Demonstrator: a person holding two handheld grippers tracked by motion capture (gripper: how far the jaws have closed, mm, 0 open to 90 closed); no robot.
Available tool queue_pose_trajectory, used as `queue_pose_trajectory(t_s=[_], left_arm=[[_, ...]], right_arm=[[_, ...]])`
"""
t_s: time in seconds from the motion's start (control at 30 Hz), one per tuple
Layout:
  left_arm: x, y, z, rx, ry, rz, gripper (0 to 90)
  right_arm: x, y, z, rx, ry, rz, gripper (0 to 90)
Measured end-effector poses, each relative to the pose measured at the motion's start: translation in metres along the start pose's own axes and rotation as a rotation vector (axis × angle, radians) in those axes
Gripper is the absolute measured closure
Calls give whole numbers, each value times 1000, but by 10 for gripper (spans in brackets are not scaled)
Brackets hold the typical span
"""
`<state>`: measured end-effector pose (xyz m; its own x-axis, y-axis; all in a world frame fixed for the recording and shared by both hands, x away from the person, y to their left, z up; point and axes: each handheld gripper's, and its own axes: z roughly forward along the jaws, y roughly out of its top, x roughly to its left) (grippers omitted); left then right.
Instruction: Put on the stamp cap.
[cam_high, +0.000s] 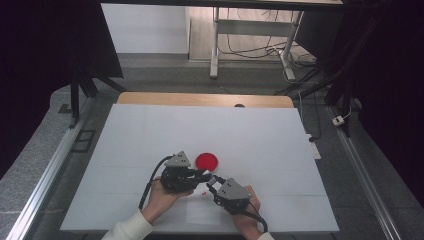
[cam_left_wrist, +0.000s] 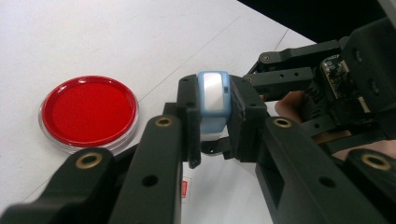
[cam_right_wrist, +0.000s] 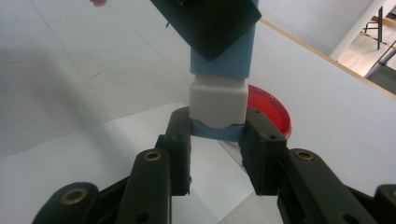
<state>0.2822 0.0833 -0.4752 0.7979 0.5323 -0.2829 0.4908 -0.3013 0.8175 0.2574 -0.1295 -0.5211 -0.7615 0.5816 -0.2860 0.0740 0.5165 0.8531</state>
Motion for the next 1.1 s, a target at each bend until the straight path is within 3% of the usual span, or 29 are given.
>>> queue_pose_trajectory(t_s=[0.4,0.8,1.1], left_arm=[[1,2,-3,2,-8,6,758],[1,4,-6,-9,-4,9,757],[2,5,-8,-8,2,18,757]], right_arm=[[-2,0,-1,-15,19,5,628],[-7,-1,1,-2,54,55,501],[-26,-8,-13,7,77,106,462]])
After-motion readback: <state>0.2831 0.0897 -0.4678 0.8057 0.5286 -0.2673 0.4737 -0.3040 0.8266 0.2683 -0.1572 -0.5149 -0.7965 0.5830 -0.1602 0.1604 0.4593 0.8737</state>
